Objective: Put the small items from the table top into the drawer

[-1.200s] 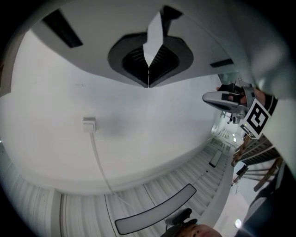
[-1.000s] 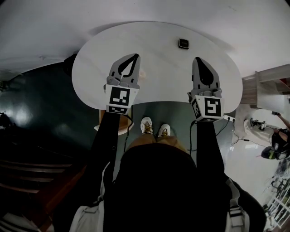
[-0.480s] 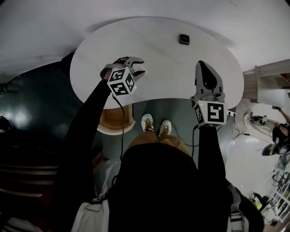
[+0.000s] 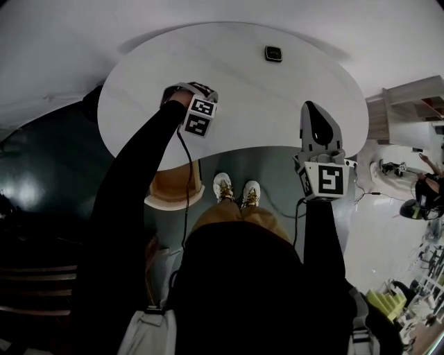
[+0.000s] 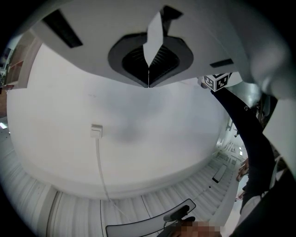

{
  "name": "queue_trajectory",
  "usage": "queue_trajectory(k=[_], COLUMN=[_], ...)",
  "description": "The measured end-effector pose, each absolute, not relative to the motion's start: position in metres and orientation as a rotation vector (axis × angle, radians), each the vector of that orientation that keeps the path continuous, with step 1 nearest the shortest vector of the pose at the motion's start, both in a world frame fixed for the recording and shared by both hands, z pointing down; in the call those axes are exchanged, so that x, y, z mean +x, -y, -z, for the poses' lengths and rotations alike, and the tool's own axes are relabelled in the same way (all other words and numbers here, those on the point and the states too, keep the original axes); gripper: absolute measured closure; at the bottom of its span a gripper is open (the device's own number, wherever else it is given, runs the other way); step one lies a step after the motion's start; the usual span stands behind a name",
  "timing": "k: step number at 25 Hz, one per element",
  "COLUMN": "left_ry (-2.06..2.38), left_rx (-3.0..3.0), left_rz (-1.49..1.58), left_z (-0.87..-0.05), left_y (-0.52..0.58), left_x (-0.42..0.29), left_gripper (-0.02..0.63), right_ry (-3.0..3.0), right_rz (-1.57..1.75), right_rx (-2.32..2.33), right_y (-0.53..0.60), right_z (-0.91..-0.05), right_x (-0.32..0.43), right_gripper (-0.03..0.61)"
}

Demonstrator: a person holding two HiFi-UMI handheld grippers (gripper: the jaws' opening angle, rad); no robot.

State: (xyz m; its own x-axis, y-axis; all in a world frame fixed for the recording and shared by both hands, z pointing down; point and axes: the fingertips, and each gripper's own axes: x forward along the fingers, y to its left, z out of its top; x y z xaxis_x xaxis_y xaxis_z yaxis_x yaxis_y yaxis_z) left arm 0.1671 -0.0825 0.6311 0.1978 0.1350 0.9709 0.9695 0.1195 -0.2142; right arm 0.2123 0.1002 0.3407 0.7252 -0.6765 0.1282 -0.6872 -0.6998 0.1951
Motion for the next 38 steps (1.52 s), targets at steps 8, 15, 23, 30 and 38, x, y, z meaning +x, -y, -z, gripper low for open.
queue_trajectory(k=[8,15,23,30,38], left_ry=[1.286,1.199,0.642,0.110,-0.363], left_rx=[-1.147,-1.557,-2.453,-2.834,-2.905], left_rz=[1.041,0.999,0.679,0.440,0.344], left_z=[-0.659,-0.618,-0.475,-0.404,-0.384], left_y=[0.086,0.077,0.135,0.206,0.257], left_x=[0.164,0.180,0.181,0.091,0.009], left_gripper=[0.455,0.480,0.480,0.480,0.479], right_ry=[1.040,1.054,1.279,1.530,1.823], right_rz=[-0.092,-0.079,0.000,0.072,0.089], right_rx=[2.675,2.691,2.640,2.515,2.321], right_y=[-0.108,-0.102,-0.019,0.070,0.156], right_z=[-0.350,-0.345,-0.339,-0.328,-0.328], right_x=[0.201,0.204,0.189,0.153,0.114], right_gripper=[0.551,0.551,0.551,0.551,0.551])
